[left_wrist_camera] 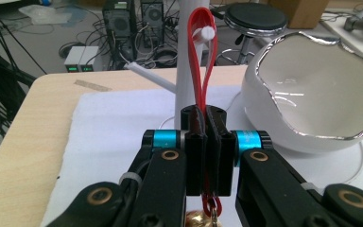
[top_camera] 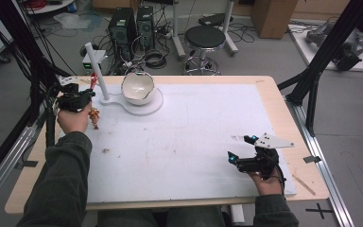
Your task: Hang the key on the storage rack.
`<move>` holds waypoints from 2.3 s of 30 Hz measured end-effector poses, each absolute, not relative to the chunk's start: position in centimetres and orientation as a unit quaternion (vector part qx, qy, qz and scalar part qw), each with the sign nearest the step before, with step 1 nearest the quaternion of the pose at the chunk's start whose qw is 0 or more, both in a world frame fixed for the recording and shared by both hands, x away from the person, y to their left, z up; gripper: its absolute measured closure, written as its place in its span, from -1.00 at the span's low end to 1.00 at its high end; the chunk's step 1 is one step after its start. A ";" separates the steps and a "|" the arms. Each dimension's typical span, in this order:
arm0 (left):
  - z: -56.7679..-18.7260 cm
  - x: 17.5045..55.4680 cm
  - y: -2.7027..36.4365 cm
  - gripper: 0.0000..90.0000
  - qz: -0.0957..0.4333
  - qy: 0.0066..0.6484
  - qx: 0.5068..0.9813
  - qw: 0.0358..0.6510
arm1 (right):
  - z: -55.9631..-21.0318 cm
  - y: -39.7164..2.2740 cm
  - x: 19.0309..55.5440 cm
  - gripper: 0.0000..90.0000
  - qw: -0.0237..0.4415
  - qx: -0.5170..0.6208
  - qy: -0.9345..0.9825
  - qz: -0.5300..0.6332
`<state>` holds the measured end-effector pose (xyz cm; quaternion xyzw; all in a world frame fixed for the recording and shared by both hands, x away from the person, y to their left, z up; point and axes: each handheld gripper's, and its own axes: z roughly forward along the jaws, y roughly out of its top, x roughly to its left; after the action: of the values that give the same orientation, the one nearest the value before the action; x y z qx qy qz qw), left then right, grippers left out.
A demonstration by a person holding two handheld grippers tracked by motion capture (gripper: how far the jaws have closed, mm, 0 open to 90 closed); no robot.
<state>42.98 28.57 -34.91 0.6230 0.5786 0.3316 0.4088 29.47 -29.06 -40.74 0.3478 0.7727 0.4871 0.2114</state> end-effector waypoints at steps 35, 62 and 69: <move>-35.0 41.5 28.5 0.53 0.308 0.546 0.640 0.444 | -40.6 -29.1 29.3 -0.80 0.209 0.346 0.771 0.492; -34.2 39.5 26.1 0.27 0.278 0.481 0.684 0.473 | -40.5 -29.0 29.5 -0.80 0.210 0.341 0.770 0.496; -34.2 39.0 25.6 0.20 0.274 0.470 0.689 0.479 | -40.5 -28.9 29.4 -0.80 0.209 0.342 0.771 0.495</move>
<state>39.03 25.62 -34.17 0.6889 0.4696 0.2740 0.4794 29.45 -28.93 -40.53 0.3417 0.7710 0.4949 0.2093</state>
